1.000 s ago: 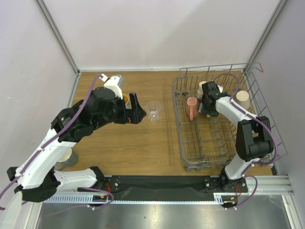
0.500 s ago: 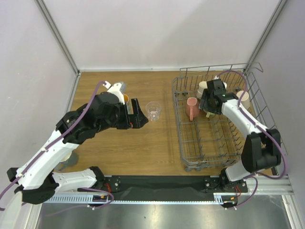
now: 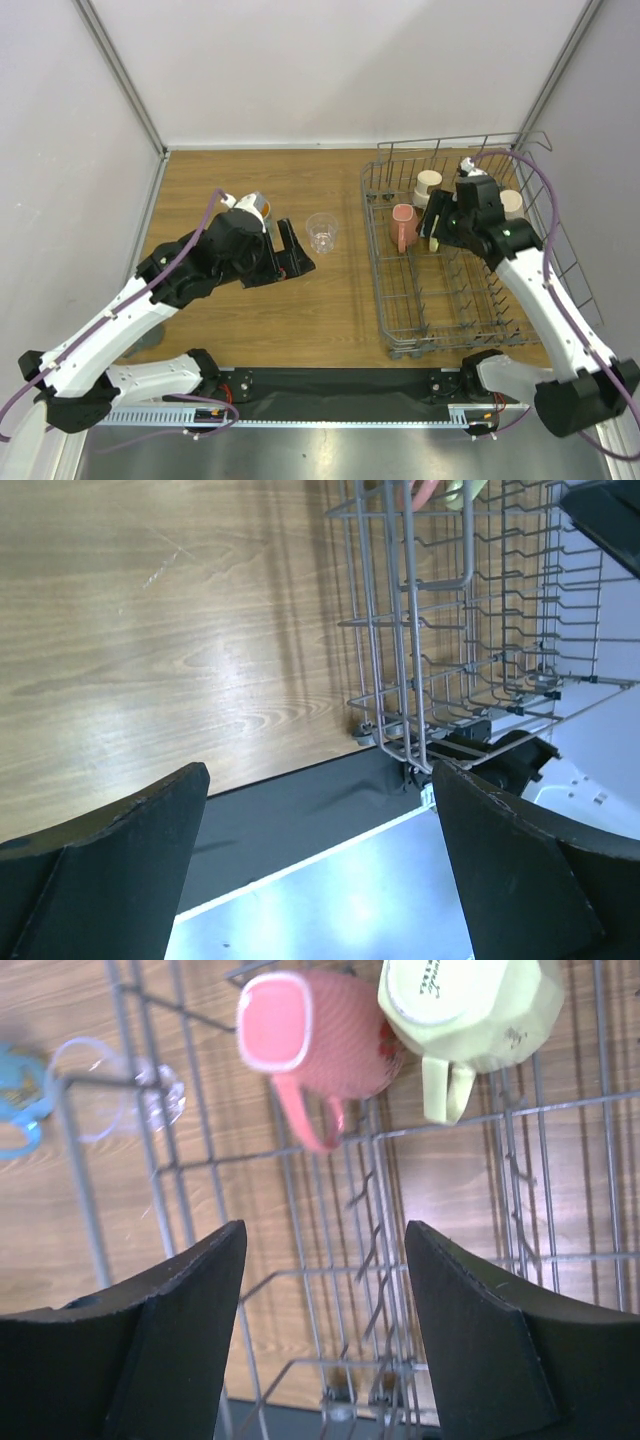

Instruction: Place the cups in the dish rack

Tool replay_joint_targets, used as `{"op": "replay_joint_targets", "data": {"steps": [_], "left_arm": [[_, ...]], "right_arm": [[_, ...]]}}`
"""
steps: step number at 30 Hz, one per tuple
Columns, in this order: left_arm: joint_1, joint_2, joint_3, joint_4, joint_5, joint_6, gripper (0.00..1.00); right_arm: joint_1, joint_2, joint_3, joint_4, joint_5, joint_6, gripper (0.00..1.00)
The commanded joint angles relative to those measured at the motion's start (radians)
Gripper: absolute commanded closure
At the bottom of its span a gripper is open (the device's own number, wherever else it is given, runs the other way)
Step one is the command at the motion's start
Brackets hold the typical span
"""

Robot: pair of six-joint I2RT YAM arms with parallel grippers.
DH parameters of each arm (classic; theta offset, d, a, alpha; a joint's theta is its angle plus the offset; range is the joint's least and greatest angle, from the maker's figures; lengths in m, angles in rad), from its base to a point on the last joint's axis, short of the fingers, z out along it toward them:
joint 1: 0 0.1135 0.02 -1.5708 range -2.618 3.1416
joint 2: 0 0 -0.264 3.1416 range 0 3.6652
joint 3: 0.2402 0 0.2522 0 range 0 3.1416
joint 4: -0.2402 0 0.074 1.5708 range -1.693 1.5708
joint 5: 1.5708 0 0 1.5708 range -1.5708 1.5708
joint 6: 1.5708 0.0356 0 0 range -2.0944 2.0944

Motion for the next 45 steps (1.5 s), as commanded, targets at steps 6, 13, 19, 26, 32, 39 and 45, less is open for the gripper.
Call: {"op": "replay_joint_targets", "data": {"steps": [6, 13, 19, 26, 32, 39, 45], "left_arm": [[0.036, -0.046, -0.089, 0.153, 0.014, -0.101, 0.0], [0.071, 0.129, -0.051, 0.186, 0.097, -0.106, 0.01], [0.091, 0.226, -0.012, 0.155, 0.028, -0.15, 0.0], [0.151, 0.37, 0.041, 0.157, -0.017, -0.144, 0.01], [0.174, 0.598, 0.237, 0.034, -0.145, -0.152, 0.11], [0.203, 0.81, 0.451, -0.076, -0.247, -0.15, 0.18], [0.212, 0.882, 0.5, -0.163, -0.301, -0.218, 0.23]], "right_arm": [[0.01, -0.205, 0.024, -0.194, -0.094, 0.006, 0.27], [0.01, -0.29, 0.033, -0.277, -0.142, 0.004, 0.26], [0.009, -0.325, 0.041, -0.339, -0.146, -0.001, 0.25], [0.01, -0.354, 0.051, -0.382, -0.145, 0.001, 0.22], [0.007, -0.377, 0.06, -0.418, -0.105, -0.001, 0.2], [0.004, -0.382, 0.106, -0.467, -0.036, -0.013, 0.18], [0.003, -0.383, 0.149, -0.51, 0.027, -0.027, 0.15]]}}
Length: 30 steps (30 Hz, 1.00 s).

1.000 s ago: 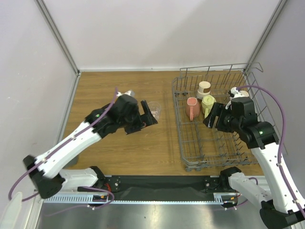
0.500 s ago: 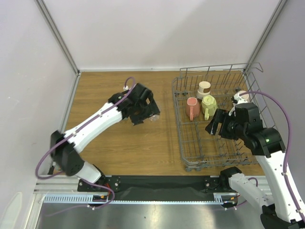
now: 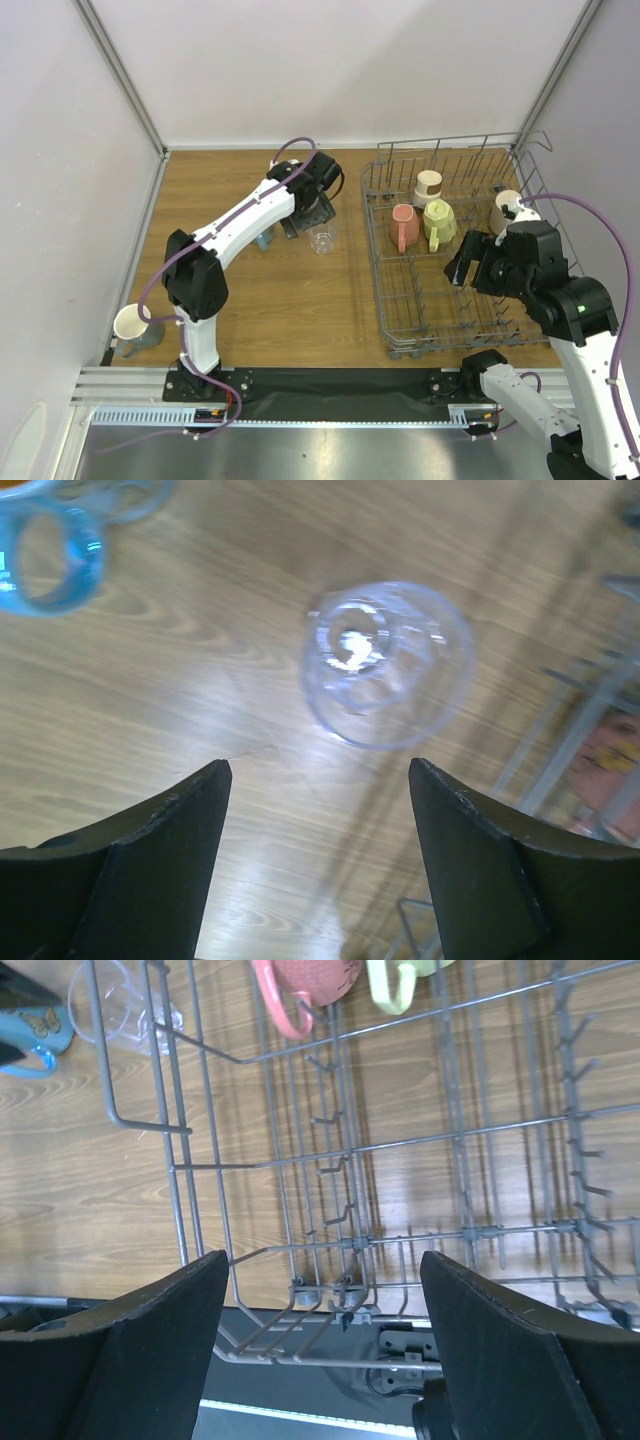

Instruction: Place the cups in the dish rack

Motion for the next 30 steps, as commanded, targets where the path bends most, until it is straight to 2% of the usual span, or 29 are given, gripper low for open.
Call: {"op": "replay_joint_targets", "data": {"steps": [1, 9, 12, 15, 16, 18, 19, 21, 22, 23, 26, 30], "left_arm": [[0.008, 0.008, 0.007, -0.052, -0.06, -0.043, 0.23], [0.049, 0.089, -0.007, 0.049, -0.031, 0.051, 0.24], [0.061, 0.14, -0.008, 0.078, -0.039, 0.084, 0.27], [0.077, 0.169, -0.037, 0.115, -0.006, 0.1, 0.42], [0.078, 0.171, -0.051, 0.124, 0.001, 0.103, 0.53], [0.088, 0.178, -0.06, 0.138, 0.003, 0.107, 0.62], [0.088, 0.18, -0.06, 0.141, 0.004, 0.111, 0.72], [0.088, 0.172, -0.056, 0.135, 0.004, 0.126, 0.83], [0.089, 0.166, -0.05, 0.129, 0.001, 0.132, 0.95], [0.088, 0.158, -0.05, 0.129, 0.0, 0.146, 0.99], [0.083, 0.099, -0.056, 0.109, -0.017, 0.163, 1.0], [0.072, -0.059, -0.099, 0.12, 0.007, 0.184, 1.0]], "right_arm": [[-0.004, -0.01, 0.054, -0.035, 0.068, -0.021, 0.15], [-0.005, -0.013, 0.048, -0.045, 0.082, -0.01, 0.14], [-0.005, -0.014, 0.037, -0.046, 0.091, -0.007, 0.14], [-0.007, -0.018, 0.034, -0.057, 0.097, -0.005, 0.14], [-0.007, -0.019, 0.034, -0.06, 0.1, -0.004, 0.14], [-0.007, -0.025, 0.035, -0.068, 0.105, -0.002, 0.13], [-0.005, -0.027, 0.035, -0.069, 0.107, 0.001, 0.13], [-0.007, -0.027, 0.035, -0.074, 0.107, -0.001, 0.13], [-0.007, -0.025, 0.037, -0.075, 0.105, -0.002, 0.13], [-0.007, -0.024, 0.037, -0.074, 0.102, -0.002, 0.13], [-0.007, -0.018, 0.038, -0.062, 0.082, 0.002, 0.13], [-0.009, -0.014, 0.028, -0.033, 0.006, 0.004, 0.13]]}}
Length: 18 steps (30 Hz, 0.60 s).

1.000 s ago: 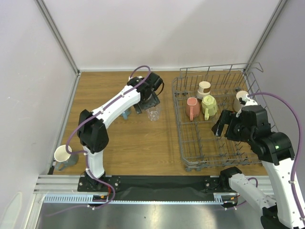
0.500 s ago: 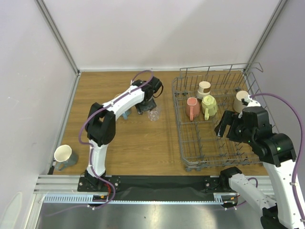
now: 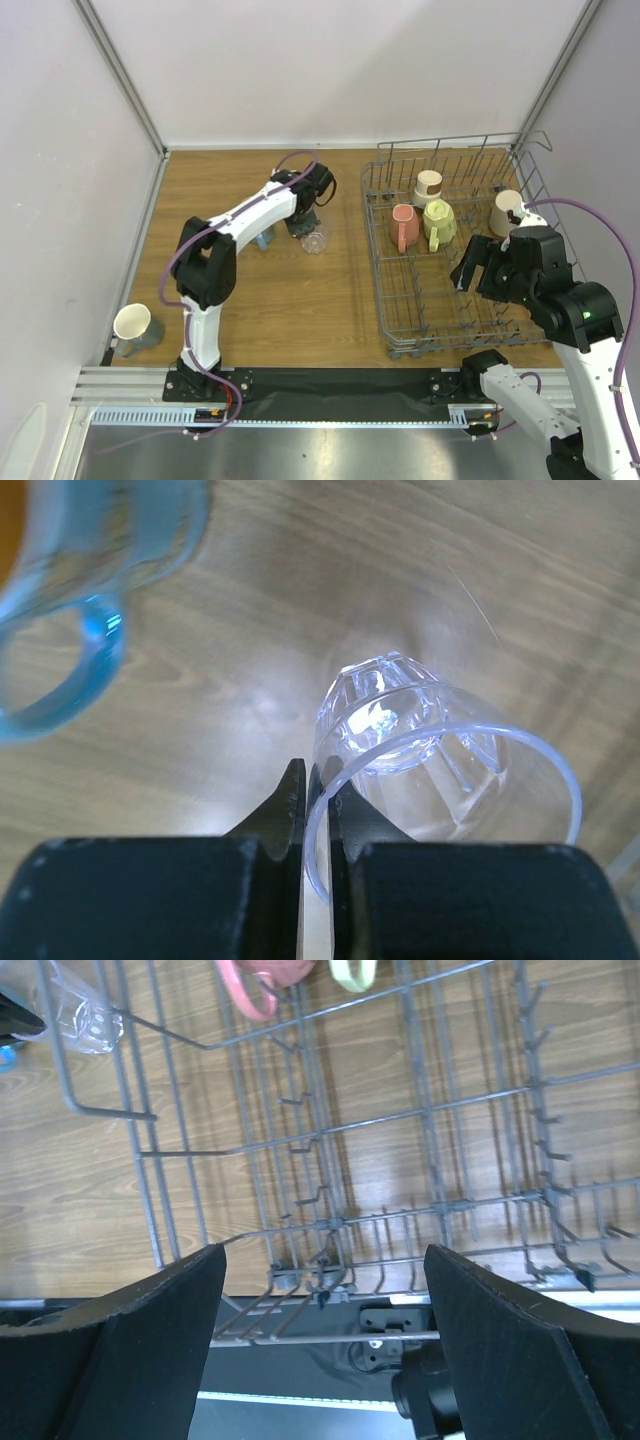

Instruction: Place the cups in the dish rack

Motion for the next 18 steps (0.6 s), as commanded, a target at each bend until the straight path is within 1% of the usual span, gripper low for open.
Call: {"op": "replay_joint_targets", "data": {"steps": [1, 3, 4, 5, 6, 7, 8, 9, 10, 11, 12, 13, 14, 15, 16, 17, 18], "left_arm": [[-0.01, -0.212, -0.016, -0.005, -0.002, 0.045, 1.0], [-0.021, -0.27, -0.036, 0.001, 0.029, 0.067, 1.0], [-0.024, -0.329, -0.059, 0.011, 0.055, 0.096, 1.0], [-0.03, -0.369, -0.079, 0.062, 0.089, 0.113, 1.0], [-0.032, -0.411, -0.105, 0.092, 0.156, 0.12, 1.0], [-0.036, -0.451, -0.172, 0.128, 0.19, 0.125, 1.0], [-0.038, -0.545, -0.212, 0.178, 0.222, 0.127, 1.0], [-0.041, -0.589, -0.256, 0.277, 0.298, 0.122, 1.0], [-0.042, -0.638, -0.339, 0.327, 0.332, 0.095, 1.0], [-0.042, -0.713, -0.382, 0.376, 0.384, 0.076, 1.0], [-0.041, -0.751, -0.427, 0.504, 0.467, 0.062, 1.0], [-0.044, -0.784, -0.505, 0.549, 0.515, 0.026, 1.0], [-0.049, -0.842, -0.542, 0.598, 0.55, 0.006, 1.0], [-0.053, -0.865, -0.579, 0.733, 0.586, -0.013, 1.0], [-0.061, -0.89, -0.643, 0.786, 0.654, -0.051, 1.0], [-0.068, -0.913, -0.668, 0.835, 0.667, -0.07, 1.0], [-0.078, -0.954, -0.688, 0.869, 0.676, -0.085, 1.0]], "right_arm": [[-0.004, 0.006, 0.009, 0.039, -0.069, 0.007, 0.12], [-0.002, 0.009, 0.012, 0.053, -0.093, 0.01, 0.11], [-0.004, 0.011, 0.013, 0.059, -0.124, 0.007, 0.1], [-0.004, 0.011, 0.016, 0.063, -0.138, 0.009, 0.09], [-0.004, 0.012, 0.018, 0.068, -0.165, 0.006, 0.07], [-0.004, 0.011, 0.018, 0.079, -0.181, 0.006, 0.06], [-0.004, 0.009, 0.016, 0.085, -0.193, 0.006, 0.05], [-0.004, 0.008, 0.01, 0.091, -0.219, 0.009, 0.04], [-0.002, 0.008, 0.007, 0.106, -0.231, 0.009, 0.03], [-0.004, 0.006, 0.004, 0.114, -0.265, 0.01, 0.02], [-0.004, 0.005, -0.007, 0.125, -0.283, 0.01, 0.01], [-0.002, 0.003, -0.014, 0.152, -0.305, 0.013, 0.0], [-0.004, 0.002, -0.025, 0.169, -0.355, 0.022, 0.0], [-0.004, -0.006, -0.039, 0.191, -0.392, 0.027, 0.0], [-0.004, -0.011, -0.074, 0.25, -0.438, 0.035, 0.0], [-0.002, -0.014, -0.091, 0.281, -0.526, 0.042, 0.0], [-0.004, -0.02, -0.111, 0.313, -0.568, 0.073, 0.0]]}}
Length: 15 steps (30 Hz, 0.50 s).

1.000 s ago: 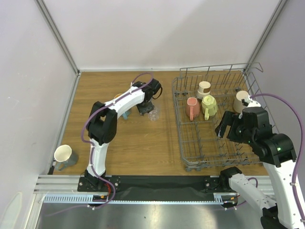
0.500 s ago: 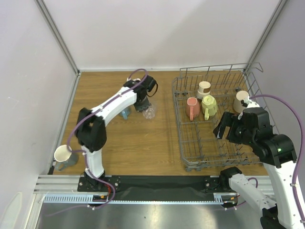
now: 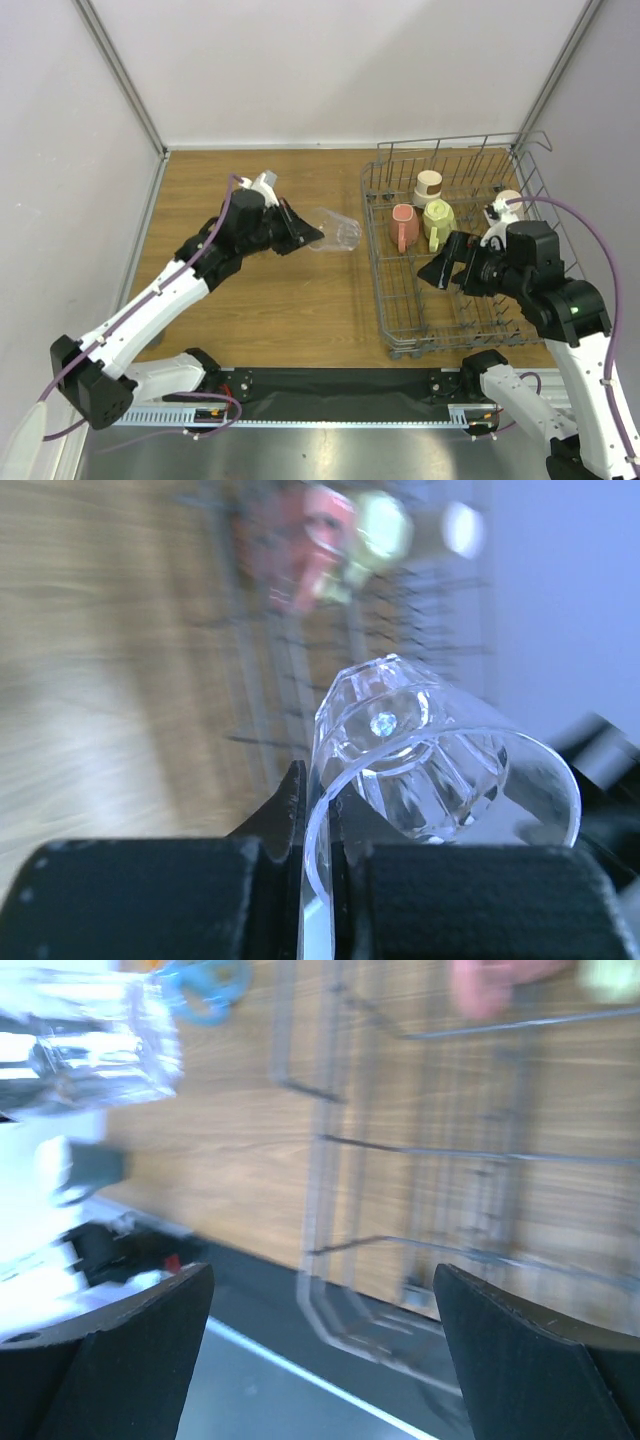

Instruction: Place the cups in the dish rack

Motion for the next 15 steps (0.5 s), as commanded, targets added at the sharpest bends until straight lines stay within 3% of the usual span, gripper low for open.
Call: {"op": "replay_joint_targets", "data": {"steps": [1, 8, 15], "left_arm": [[-0.042, -0.079, -0.094, 0.368, 0.196, -0.115, 1.0], [-0.127, -0.188, -0.174, 0.606, 0.225, -0.19, 1.0], [-0.228, -0.214, -0.223, 0.706, 0.159, -0.259, 1.0]], "right_arm": [[-0.001, -0.019, -0.079, 0.209, -0.253, 0.062, 0.0], [0.004, -0.069, -0.217, 0.585, -0.548, 0.262, 0.0], [0.034, -0.068, -0.25, 0.872, -0.63, 0.401, 0.0]]}}
